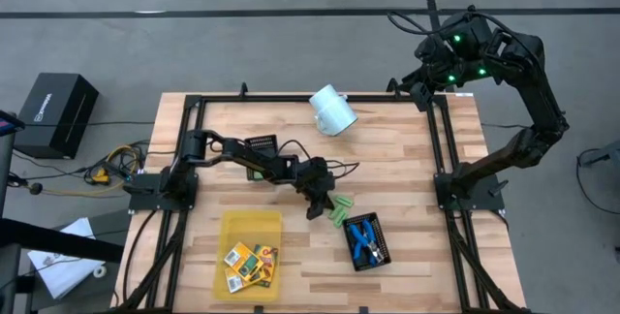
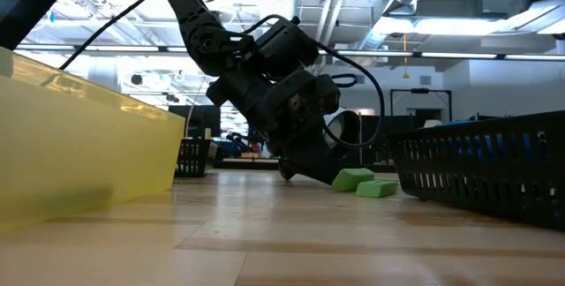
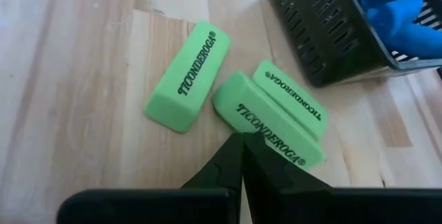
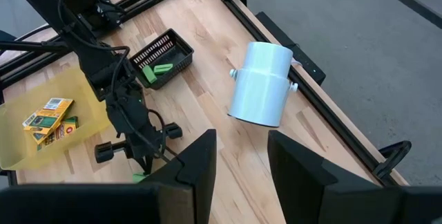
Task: Pick & Place School Supplies
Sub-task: Put the green eraser into the top black bin
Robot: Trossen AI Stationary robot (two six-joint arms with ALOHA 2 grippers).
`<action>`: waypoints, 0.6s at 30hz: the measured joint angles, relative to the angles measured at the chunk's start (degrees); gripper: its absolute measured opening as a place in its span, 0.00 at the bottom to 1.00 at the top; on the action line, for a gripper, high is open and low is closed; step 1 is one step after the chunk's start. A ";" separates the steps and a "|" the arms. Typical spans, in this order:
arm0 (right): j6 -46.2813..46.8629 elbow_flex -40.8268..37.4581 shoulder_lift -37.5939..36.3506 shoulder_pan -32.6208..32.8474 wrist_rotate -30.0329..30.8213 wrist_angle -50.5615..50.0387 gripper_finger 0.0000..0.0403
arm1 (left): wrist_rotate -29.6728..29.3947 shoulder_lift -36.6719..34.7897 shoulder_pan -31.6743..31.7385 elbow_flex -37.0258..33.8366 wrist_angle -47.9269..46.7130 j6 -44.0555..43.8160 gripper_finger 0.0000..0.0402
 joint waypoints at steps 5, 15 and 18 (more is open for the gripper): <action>-0.02 0.00 0.00 0.02 0.00 0.04 0.30 | 0.53 -0.04 0.33 0.02 -0.56 0.16 0.00; -0.13 0.00 0.00 0.02 0.00 0.04 0.30 | 0.94 -0.04 0.38 0.04 -0.88 0.64 0.00; -0.92 0.00 0.00 0.00 -0.02 0.04 0.30 | 0.97 -0.04 0.29 0.04 -0.89 0.61 0.00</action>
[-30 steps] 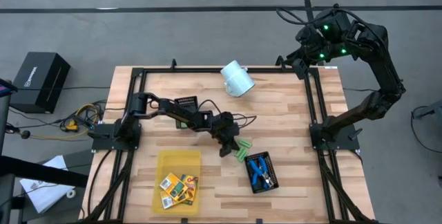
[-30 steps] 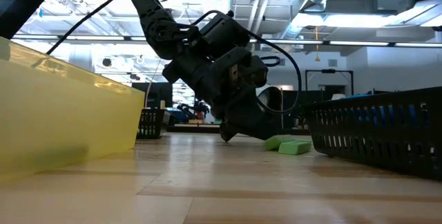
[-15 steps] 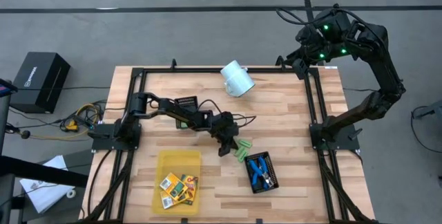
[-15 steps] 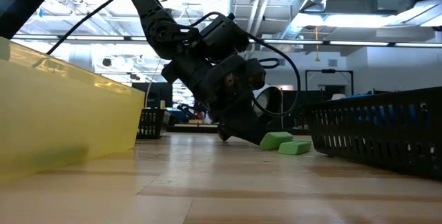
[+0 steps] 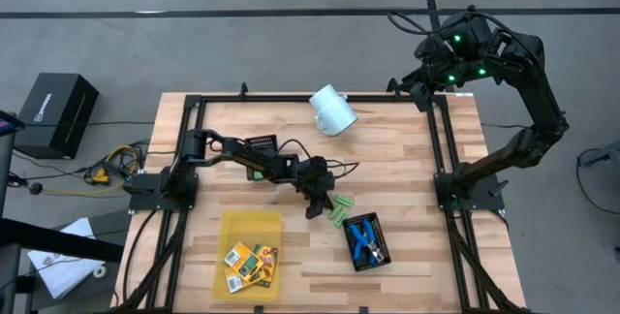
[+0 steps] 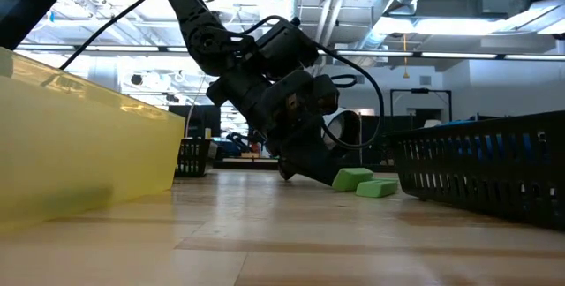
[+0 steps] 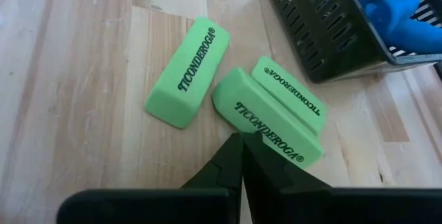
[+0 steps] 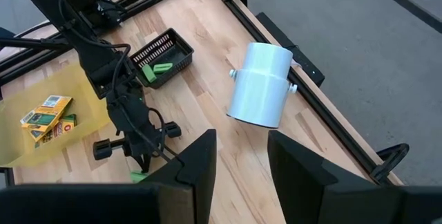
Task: Pick & Place School Supplies
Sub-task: Put the green eraser into the top black bin
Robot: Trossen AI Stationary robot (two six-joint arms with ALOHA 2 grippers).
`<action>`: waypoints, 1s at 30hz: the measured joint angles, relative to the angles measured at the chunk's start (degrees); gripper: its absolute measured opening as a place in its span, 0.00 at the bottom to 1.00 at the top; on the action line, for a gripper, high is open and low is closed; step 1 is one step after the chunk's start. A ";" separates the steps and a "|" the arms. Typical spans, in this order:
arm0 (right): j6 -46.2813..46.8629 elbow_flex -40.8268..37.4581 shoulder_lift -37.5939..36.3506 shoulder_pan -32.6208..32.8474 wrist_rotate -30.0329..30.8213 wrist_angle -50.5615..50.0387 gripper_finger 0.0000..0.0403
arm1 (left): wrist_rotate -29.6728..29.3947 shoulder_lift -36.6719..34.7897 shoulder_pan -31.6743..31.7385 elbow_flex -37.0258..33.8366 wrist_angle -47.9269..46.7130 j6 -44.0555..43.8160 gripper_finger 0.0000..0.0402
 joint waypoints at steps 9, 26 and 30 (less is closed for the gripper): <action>-1.40 0.00 0.00 0.00 -1.29 0.03 0.30 | -1.11 -0.02 -2.11 0.00 0.47 -2.22 0.00; -2.98 0.00 0.00 0.00 -1.44 0.03 0.30 | -4.33 0.94 -3.97 0.02 2.88 -7.06 0.00; -3.23 0.00 0.00 0.00 -1.45 0.07 0.30 | -3.94 0.94 -3.16 0.05 2.94 -7.59 0.00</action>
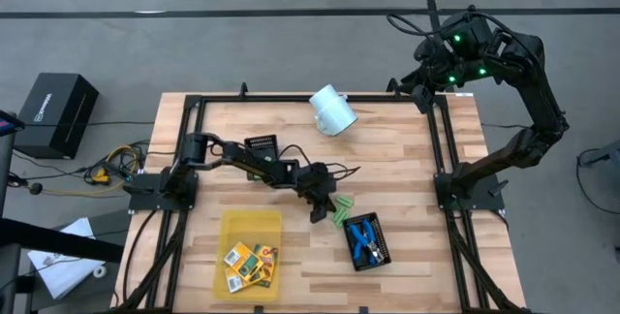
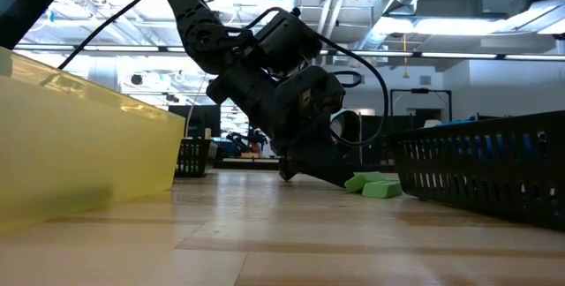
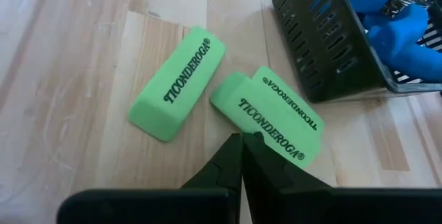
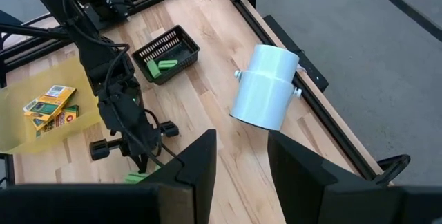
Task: Pick & Place School Supplies
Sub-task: Put the green eraser into the top black bin
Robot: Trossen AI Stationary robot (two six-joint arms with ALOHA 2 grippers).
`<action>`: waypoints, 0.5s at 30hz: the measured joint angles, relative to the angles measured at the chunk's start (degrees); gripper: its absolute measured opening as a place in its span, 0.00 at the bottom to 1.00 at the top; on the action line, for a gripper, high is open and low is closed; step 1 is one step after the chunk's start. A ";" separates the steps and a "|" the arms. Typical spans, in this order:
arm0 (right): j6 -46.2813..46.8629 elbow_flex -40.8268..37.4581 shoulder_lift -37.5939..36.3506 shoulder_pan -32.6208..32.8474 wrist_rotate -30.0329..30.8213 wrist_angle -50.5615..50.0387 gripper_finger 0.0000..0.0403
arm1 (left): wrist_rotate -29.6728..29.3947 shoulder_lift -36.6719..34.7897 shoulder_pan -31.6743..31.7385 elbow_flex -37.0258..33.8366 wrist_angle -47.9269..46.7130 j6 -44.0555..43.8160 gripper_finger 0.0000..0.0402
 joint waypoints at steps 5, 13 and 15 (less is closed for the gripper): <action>0.12 0.00 -0.05 0.00 0.00 0.19 0.30 | -0.04 -2.18 1.93 -1.23 -1.26 -2.92 0.00; 0.15 -0.02 -0.42 0.00 0.00 2.25 0.30 | -2.62 -6.10 6.45 -1.78 -3.26 -0.40 0.00; 0.15 -0.02 -0.47 -0.01 0.00 2.71 0.30 | -2.60 -5.76 6.68 -1.72 -2.70 -0.40 0.00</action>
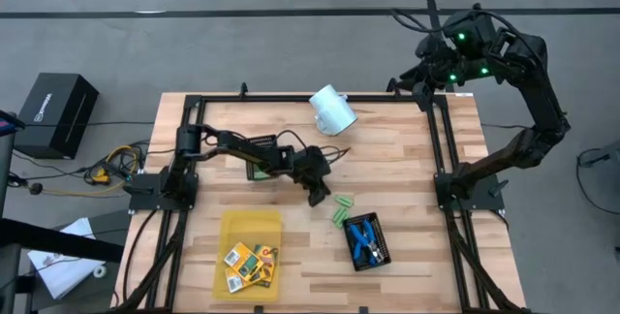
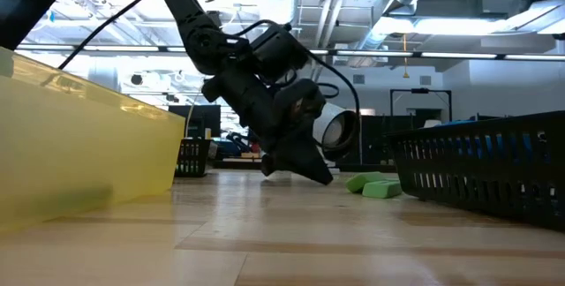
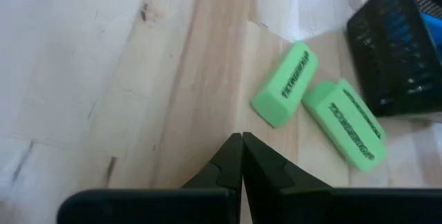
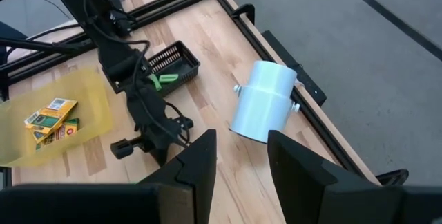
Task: Pick & Place School Supplies
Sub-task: Put the green eraser into the top black bin
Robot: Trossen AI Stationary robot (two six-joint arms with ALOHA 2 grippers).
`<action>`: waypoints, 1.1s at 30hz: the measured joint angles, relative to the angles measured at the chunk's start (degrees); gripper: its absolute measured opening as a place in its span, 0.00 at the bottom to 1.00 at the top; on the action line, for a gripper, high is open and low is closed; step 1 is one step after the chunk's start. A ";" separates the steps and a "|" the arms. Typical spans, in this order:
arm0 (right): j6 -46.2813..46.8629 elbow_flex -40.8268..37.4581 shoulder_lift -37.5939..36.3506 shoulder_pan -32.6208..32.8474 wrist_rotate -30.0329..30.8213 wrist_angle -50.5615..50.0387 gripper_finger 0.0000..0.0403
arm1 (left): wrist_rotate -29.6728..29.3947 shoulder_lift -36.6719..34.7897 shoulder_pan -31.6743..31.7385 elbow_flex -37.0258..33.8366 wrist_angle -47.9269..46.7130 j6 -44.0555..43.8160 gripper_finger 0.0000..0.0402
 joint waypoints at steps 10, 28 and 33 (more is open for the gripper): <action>0.45 0.00 0.03 -0.01 0.02 0.31 0.30 | 2.72 -1.79 -2.45 0.18 7.88 -5.31 0.00; -1.47 0.00 0.20 -5.26 0.03 0.26 0.30 | 6.92 -7.66 -3.08 0.31 8.48 6.67 0.09; 0.81 0.00 0.20 -5.92 0.02 0.14 0.30 | 12.98 -7.68 -2.09 2.17 4.14 11.44 0.24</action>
